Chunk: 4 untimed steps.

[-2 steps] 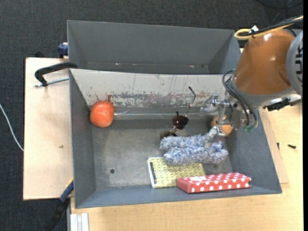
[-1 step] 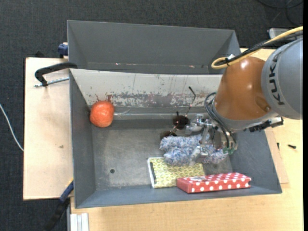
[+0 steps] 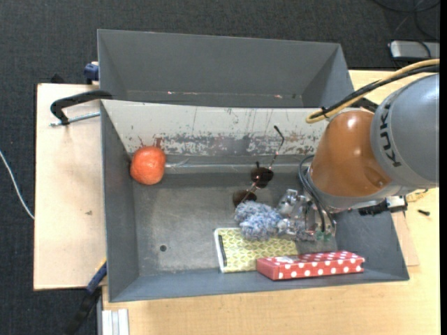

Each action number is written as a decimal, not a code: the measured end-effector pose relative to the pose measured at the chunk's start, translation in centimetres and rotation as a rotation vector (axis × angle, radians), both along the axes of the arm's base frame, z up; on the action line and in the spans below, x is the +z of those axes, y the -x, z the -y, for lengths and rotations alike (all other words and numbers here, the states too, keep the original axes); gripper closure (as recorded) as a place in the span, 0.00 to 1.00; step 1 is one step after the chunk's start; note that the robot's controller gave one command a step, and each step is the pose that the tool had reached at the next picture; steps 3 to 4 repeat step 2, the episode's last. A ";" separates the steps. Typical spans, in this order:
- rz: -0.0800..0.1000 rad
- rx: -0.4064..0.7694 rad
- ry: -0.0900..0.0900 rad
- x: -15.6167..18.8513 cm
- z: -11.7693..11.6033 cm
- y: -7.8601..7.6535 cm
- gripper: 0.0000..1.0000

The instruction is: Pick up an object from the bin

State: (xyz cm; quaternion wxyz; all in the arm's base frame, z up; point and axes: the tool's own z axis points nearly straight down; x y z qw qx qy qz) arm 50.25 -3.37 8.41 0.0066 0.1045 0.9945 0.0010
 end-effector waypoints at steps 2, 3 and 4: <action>-0.007 0.040 0.001 16.1 0.5 -1.2 1.00; -0.007 0.040 0.001 16.1 0.5 -1.2 1.00; -0.007 0.040 0.001 16.1 0.5 -1.2 1.00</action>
Offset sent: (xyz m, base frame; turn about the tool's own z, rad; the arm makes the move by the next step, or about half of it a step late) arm 0.0107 -0.0050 0.1594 -0.0392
